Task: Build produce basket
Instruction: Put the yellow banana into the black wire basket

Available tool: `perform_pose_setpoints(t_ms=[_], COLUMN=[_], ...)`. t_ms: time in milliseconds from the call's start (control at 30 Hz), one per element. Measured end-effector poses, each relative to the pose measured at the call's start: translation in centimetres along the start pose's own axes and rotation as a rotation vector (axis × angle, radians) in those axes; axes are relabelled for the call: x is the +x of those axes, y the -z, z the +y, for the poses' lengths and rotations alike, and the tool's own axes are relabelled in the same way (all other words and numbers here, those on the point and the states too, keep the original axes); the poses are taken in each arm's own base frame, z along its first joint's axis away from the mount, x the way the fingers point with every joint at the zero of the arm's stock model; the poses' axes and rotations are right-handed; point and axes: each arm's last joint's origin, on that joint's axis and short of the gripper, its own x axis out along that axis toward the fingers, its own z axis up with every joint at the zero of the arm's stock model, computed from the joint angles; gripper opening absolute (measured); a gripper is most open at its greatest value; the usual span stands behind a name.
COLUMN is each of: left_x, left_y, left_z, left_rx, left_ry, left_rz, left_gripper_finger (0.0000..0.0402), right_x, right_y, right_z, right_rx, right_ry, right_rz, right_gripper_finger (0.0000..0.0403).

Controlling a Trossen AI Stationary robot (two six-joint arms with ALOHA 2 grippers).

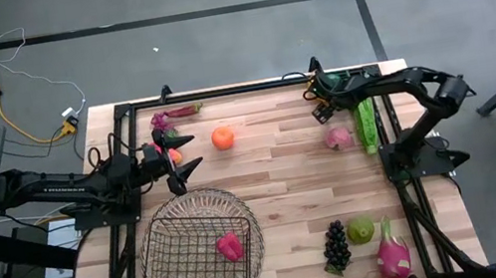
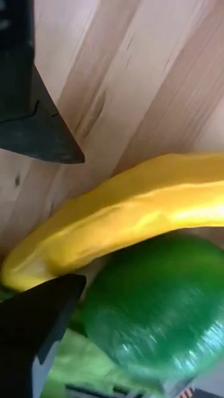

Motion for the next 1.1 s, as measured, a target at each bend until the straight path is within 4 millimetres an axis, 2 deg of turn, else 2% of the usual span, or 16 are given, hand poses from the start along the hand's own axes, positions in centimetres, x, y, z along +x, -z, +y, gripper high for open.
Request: perform_pose_setpoints(t_ms=[233,333,467,700,800,933,1100], left_x=[0.0,0.0,0.0,0.0,0.0,0.0,0.0], left_y=[0.0,0.0,0.0,0.1,0.2,0.1,0.1], left_z=[0.0,0.0,0.0,0.0,0.0,0.0,0.0], left_rx=[0.0,0.0,0.0,0.003,0.004,0.004,0.004], left_ry=[0.0,0.0,0.0,0.0,0.0,0.0,0.0], left_rz=[0.0,0.0,0.0,0.011,0.015,0.016,0.016], left_gripper_finger=[0.0317,0.0317,0.0317,0.0317,0.0317,0.0317,0.0317], right_x=[0.8,0.6,0.3,-0.2,-1.2,-3.5,-7.4], right_y=[0.1,0.1,0.1,0.4,0.8,1.1,1.1], right_z=[0.3,0.3,0.2,-0.1,0.1,0.7,2.2], right_rx=[-0.033,-0.031,-0.025,-0.034,-0.057,-0.087,-0.1], right_ry=[0.011,0.009,0.001,0.003,-0.031,-0.072,-0.216], right_rz=[0.026,0.019,0.01,0.024,0.036,-0.022,-0.209], right_gripper_finger=[0.0294,0.0277,0.0226,0.0103,0.0077,0.0077,0.0095])
